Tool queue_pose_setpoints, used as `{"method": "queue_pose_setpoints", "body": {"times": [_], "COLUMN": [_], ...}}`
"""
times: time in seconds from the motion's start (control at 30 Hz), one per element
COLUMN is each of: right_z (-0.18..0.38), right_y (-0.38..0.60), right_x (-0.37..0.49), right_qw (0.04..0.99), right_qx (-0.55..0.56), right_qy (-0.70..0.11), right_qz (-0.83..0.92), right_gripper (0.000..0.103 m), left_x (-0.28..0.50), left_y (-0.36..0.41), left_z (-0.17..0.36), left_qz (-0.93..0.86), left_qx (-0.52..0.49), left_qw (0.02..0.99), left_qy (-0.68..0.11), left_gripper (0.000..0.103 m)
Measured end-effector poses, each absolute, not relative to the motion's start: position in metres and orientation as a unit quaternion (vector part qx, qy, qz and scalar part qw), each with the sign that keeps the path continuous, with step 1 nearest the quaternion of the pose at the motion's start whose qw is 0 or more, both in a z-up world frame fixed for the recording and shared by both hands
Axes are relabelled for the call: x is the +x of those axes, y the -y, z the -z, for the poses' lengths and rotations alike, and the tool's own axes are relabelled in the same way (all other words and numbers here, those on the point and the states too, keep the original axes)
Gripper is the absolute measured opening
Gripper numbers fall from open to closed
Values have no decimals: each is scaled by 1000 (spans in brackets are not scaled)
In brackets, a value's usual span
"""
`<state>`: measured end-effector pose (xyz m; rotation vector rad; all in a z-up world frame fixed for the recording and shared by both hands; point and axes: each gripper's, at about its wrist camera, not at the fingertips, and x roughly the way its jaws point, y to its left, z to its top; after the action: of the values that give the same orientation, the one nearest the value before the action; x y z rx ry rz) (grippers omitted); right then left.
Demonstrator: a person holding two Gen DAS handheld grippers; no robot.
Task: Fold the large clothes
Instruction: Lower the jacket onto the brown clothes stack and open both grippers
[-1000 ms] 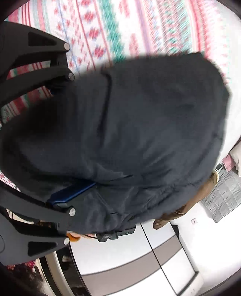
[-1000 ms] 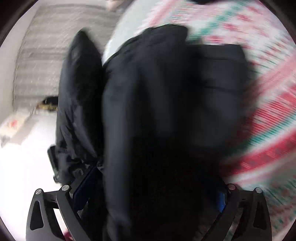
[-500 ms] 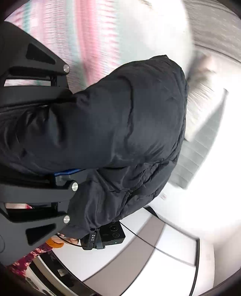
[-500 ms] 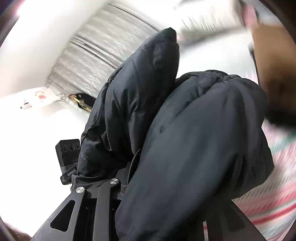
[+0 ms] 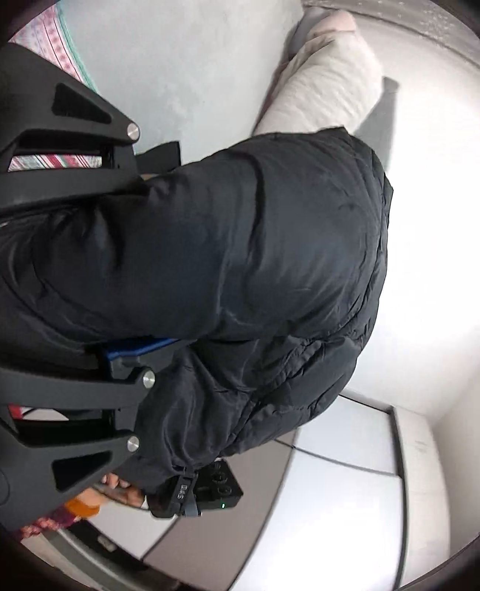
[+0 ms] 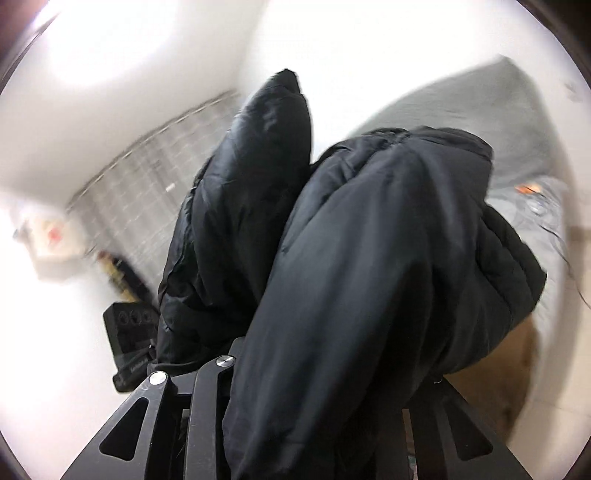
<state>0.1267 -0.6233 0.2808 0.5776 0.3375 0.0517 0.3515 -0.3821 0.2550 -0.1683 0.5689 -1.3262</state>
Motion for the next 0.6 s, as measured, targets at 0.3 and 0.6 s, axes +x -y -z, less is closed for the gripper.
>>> {"method": "queue_pose_setpoints", "body": {"times": [0.3, 0.6], "right_z": [-74, -128], "right_y": [747, 768], "right_x": [106, 36], "right_qw": [830, 859], "right_qx": [444, 414], "right_qy": [-281, -215], "right_qz": [185, 213], "right_gripper": [67, 72], "left_x": [410, 390], "left_y": [475, 430], "left_z": [-77, -111], "left_qz": [517, 499], "left_qx": [-90, -103], "left_qw": [735, 765], "left_qy": [-430, -395], "left_gripper": [79, 79]}}
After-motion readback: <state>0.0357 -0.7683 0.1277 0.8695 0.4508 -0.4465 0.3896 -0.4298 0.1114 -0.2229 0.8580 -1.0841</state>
